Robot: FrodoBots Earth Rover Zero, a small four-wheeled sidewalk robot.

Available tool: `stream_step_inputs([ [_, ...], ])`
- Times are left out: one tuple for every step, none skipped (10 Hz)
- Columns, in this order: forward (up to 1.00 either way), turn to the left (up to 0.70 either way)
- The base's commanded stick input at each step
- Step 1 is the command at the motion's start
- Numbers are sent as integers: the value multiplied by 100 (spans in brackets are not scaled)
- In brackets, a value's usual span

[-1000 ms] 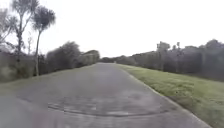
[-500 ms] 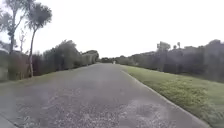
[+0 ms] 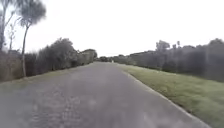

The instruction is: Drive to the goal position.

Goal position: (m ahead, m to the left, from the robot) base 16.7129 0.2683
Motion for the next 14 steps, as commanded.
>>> stream_step_inputs([
  [100,0],
  [100,0],
  [100,0],
  [100,0],
  [100,0],
  [100,0],
  [100,0],
  [100,0],
  [100,0],
  [100,0],
  [100,0],
  [100,0],
  [100,0],
  [100,1],
])
